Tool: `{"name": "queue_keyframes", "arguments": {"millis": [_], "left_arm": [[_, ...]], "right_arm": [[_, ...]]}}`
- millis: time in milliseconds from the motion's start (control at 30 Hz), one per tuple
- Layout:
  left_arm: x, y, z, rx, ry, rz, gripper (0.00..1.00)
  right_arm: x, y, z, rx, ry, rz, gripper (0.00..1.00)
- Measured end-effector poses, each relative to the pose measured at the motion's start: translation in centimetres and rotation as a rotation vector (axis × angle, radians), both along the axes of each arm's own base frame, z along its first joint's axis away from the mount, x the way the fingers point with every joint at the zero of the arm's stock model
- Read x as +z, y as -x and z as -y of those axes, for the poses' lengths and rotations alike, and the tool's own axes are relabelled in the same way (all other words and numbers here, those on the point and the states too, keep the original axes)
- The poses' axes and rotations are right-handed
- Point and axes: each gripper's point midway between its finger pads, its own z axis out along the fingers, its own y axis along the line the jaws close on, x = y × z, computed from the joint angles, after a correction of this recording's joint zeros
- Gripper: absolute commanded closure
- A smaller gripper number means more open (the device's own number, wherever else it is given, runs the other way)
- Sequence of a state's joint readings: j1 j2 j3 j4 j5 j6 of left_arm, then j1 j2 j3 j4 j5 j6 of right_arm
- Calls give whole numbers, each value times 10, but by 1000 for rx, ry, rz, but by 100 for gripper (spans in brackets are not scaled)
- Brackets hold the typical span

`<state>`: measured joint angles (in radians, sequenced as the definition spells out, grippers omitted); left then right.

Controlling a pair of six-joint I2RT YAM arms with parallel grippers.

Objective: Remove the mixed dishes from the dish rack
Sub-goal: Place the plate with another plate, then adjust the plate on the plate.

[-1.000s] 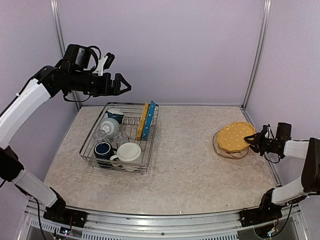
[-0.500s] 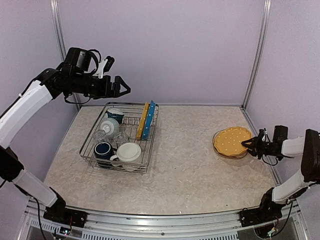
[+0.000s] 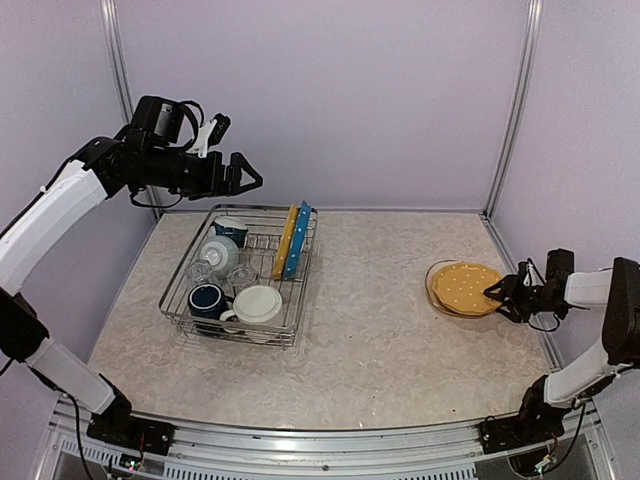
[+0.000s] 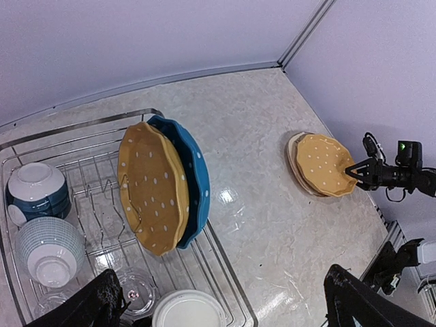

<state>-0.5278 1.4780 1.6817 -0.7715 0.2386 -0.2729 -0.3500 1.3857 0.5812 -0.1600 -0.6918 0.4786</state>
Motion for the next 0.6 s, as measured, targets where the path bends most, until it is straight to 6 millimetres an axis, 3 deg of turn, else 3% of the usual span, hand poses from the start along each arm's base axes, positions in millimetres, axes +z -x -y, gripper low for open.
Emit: {"name": "queue_keyframes", "arguments": {"millis": [167,300,600], "left_arm": [[0,1,1,-6,8,-7,1],[0,2,2,-8,13,-10,1],[0,2,3,-14,18,-15,1]], "right_arm": [[-3,4,7,-5,62,-25,27],[5,0,20,-27,146,-13,26],[8,-5,37,-52,256,-22,56]]}}
